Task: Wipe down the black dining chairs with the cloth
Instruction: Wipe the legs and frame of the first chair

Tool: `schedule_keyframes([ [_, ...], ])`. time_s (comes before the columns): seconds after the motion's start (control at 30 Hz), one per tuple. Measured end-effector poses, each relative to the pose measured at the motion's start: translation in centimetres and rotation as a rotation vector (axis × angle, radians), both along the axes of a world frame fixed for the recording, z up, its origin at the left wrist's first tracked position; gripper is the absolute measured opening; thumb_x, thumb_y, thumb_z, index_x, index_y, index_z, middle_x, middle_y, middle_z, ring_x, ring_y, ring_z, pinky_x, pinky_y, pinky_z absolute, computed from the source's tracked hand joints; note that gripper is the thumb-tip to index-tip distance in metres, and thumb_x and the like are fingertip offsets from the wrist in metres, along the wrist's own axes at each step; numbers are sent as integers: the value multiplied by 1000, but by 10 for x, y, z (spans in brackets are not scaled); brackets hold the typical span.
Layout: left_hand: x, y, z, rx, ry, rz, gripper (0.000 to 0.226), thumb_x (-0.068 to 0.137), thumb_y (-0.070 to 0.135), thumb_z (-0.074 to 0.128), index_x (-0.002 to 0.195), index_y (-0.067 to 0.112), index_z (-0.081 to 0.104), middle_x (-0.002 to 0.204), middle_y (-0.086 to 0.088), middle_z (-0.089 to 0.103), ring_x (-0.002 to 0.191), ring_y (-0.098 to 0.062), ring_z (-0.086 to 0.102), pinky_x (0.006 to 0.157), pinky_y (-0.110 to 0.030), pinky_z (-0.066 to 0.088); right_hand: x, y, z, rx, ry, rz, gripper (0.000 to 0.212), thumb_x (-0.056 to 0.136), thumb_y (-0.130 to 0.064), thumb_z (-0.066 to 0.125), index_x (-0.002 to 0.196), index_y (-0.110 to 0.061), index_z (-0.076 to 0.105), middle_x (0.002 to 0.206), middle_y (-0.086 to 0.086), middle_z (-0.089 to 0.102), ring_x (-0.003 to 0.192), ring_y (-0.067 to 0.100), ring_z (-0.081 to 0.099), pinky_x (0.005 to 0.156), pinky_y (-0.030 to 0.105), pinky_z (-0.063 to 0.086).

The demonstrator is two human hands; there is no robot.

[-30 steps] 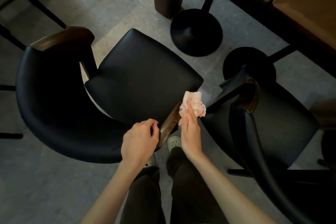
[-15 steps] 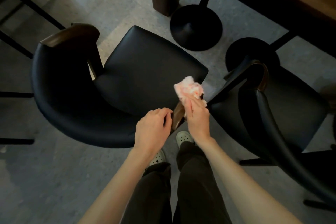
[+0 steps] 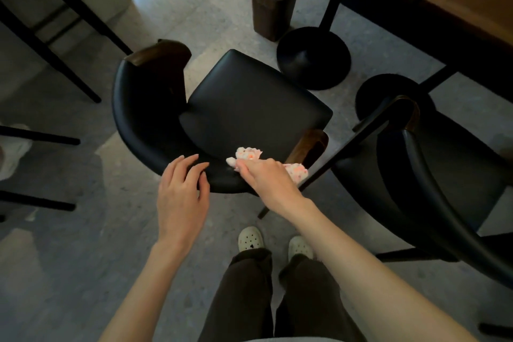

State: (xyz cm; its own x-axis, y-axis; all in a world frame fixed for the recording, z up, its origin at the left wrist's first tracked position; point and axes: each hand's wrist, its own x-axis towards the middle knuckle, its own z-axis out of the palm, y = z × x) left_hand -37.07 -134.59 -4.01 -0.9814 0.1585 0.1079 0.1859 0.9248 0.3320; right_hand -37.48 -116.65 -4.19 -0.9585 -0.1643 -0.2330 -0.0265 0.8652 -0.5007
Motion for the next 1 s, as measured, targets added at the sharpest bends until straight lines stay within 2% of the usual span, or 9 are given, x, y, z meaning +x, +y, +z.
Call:
schedule_keyframes([
  [0.13,9,-5,5,-26,-26,73,31,91,11,60,122,7,63,134,-13,55,130,-29,44,107,-45,40,6,-6,5,-185,-70,66,36,104,-30,38,132,-20,58,135,0,59,124,22,53,98,41,45],
  [0.23,19,-7,7,-33,-97,121,37,95,17,55,132,11,56,143,-11,48,138,-27,37,111,-45,37,13,27,5,-112,-73,166,37,103,-28,41,139,-23,51,145,-6,49,135,13,40,108,34,38],
  [0.37,36,-11,10,-22,-153,156,47,97,19,52,143,16,43,153,-7,35,144,-23,27,113,-42,31,17,42,7,-33,-92,138,39,105,-22,38,143,-22,44,134,4,56,119,21,56,99,38,45],
  [0.53,48,-18,17,-75,-255,150,56,99,19,48,151,22,27,159,2,18,148,-20,14,116,-38,18,17,4,15,-95,-124,169,30,103,-22,37,129,-23,52,105,14,65,92,32,65,79,49,53],
  [0.63,46,-27,23,-57,-298,119,58,100,18,44,153,22,21,160,6,13,148,-17,9,118,-38,17,14,-9,32,-322,-125,84,27,104,-24,38,115,-14,61,91,13,67,81,28,66,76,46,52],
  [0.77,32,-44,27,-53,-305,103,61,100,17,43,154,22,16,161,6,8,149,-16,6,118,-36,15,-9,-21,56,-537,23,-74,30,103,-20,44,124,-12,64,113,-7,66,99,-1,61,84,16,45],
  [0.87,17,-61,25,-49,-285,92,62,98,16,45,154,18,17,161,3,8,149,-17,7,118,-36,19,-40,-52,67,-582,37,-31,36,104,-22,43,136,-12,55,135,-3,56,122,-3,43,96,-2,26],
  [0.93,7,-74,21,-40,-284,89,63,98,15,45,154,15,16,161,2,9,149,-18,8,119,-36,20,-63,-82,62,-576,5,-19,39,105,-25,40,140,-13,50,144,1,50,134,5,40,101,1,22],
  [1.0,-2,-89,16,-39,-286,63,63,97,13,46,153,13,17,161,1,10,149,-18,8,119,-37,22,-83,-110,48,-549,-58,-35,42,105,-26,37,144,-14,44,149,3,44,140,14,35,108,14,22],
])
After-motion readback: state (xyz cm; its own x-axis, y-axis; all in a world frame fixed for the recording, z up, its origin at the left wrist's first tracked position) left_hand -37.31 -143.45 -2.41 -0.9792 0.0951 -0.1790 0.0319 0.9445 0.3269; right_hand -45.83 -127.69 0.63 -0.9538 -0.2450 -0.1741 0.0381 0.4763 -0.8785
